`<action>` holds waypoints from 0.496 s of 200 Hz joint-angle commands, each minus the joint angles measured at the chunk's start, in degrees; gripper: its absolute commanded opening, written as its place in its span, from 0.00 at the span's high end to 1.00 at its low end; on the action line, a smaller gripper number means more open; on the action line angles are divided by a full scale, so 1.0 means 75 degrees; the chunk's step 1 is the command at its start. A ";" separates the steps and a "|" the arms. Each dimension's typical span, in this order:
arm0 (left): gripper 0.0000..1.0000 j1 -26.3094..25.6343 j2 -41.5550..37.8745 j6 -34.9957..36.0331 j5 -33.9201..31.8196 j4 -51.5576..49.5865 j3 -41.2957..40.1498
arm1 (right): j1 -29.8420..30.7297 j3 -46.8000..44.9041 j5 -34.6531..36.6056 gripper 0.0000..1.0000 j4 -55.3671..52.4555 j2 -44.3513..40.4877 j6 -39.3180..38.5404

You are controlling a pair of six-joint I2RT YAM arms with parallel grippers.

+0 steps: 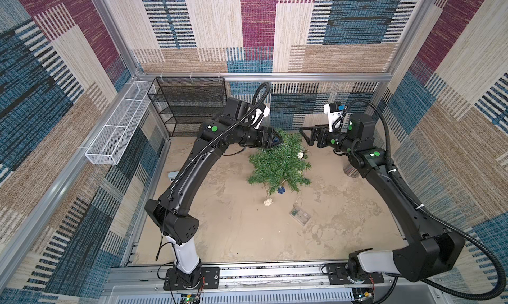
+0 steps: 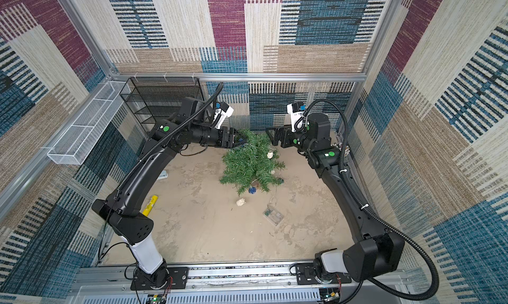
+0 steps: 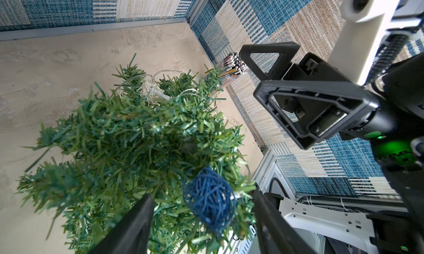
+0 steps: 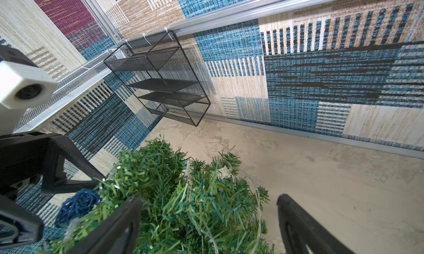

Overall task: Remove string lights from the small christmas tree
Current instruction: Pick up the light string from the Christmas tree.

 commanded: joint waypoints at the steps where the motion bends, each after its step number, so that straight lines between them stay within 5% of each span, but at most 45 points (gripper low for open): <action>1: 0.29 -0.0002 -0.0022 0.0276 -0.0015 -0.0107 0.0049 | 0.0006 -0.0033 0.0079 0.05 0.0262 -0.0057 0.0063; 99: 0.41 -0.0015 -0.0126 0.0379 -0.0084 -0.0107 0.0026 | 0.0028 0.0011 0.0117 0.05 0.0226 -0.0055 0.0067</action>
